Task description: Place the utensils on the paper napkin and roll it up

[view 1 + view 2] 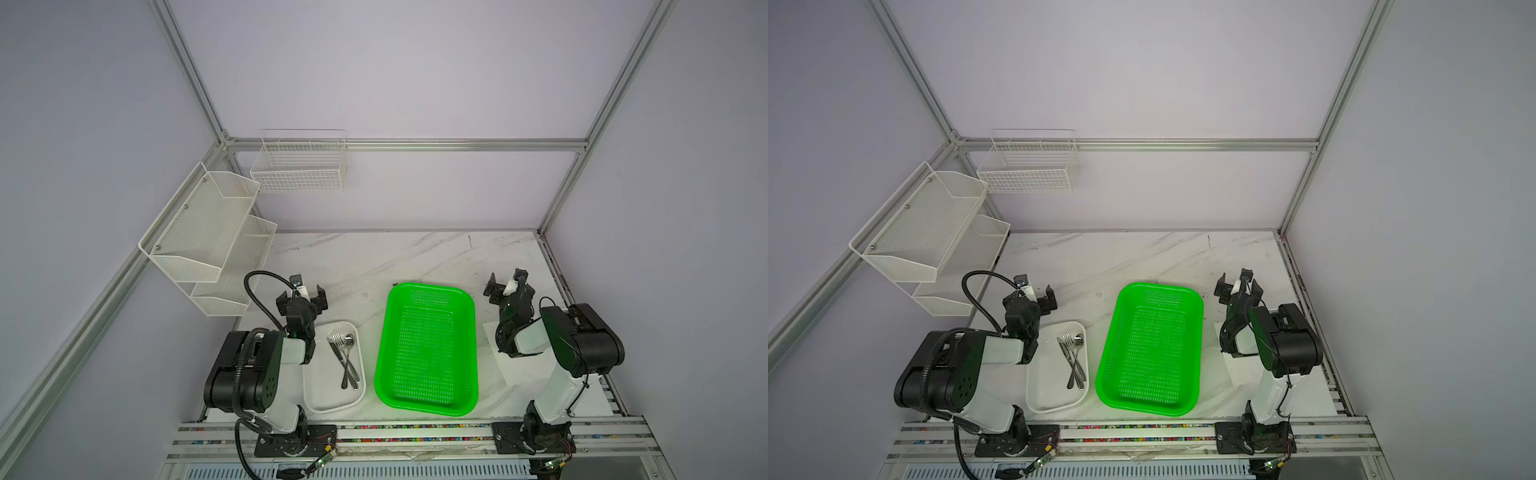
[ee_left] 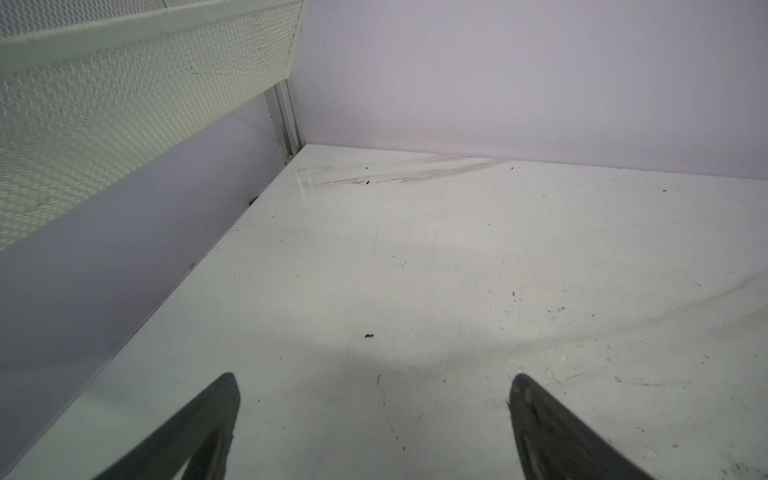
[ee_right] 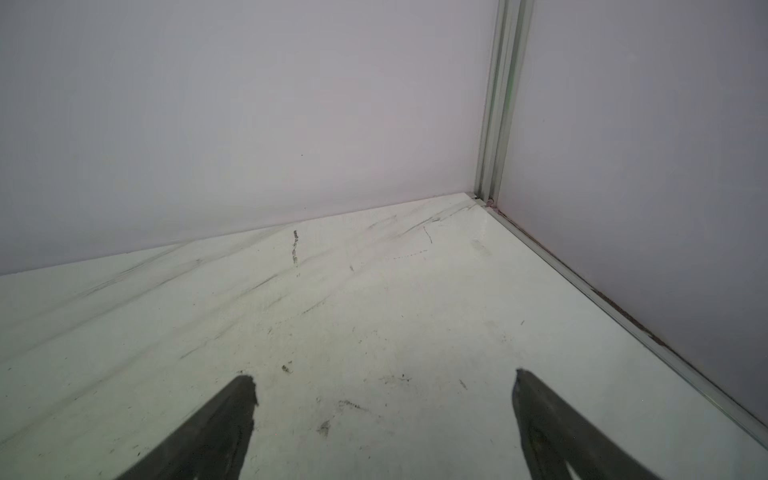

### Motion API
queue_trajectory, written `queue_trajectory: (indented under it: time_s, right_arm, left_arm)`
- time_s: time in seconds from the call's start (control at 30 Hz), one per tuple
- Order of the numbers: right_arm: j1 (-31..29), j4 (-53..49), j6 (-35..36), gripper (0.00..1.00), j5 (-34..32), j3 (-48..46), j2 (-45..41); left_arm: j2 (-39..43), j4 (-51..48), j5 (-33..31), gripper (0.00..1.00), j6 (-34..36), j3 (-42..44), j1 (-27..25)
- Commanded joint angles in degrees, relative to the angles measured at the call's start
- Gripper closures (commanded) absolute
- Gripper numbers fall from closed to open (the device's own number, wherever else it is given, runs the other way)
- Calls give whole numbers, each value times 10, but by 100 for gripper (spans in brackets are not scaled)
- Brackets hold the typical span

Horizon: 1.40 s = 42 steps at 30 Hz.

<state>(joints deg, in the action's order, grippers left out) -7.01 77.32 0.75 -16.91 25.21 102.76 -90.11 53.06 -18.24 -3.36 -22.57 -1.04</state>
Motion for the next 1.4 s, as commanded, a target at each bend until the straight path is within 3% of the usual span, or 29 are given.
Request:
queue_trajectory:
  time_s: [0.0,0.63,0.8,0.9,0.97,1.07,1.17,1.27,1.37]
  right_arm:
    - [4,11,11,3,-1,8,-5]
    - [4,7,14,3,19,11,-5]
    - [4,3,41,3,82,5,-22]
    - [4,-79,37,3,89,21,-76]
    - [4,-237,-9,3,98,71,-127]
    - [4,-410,-55,3,101,126,-183]
    - [4,-556,-177,3,131,169,-232]
    - [4,-647,-203,3,255,195,-260]
    - [3,-748,-190,3,373,218,-272]
  left_arm:
    - [0,27,-4,1,9,16,2]
    - [3,30,-3,0,9,18,2]
    - [19,110,-5,0,7,68,2]
    - [64,110,-10,0,10,86,3]
    - [135,28,-18,0,-2,76,2]
    - [229,-192,-67,0,-67,12,2]
    - [291,-426,-104,0,-197,-76,2]
    - [333,-588,-31,0,-270,-139,3]
    - [376,-615,113,0,-270,-142,3]
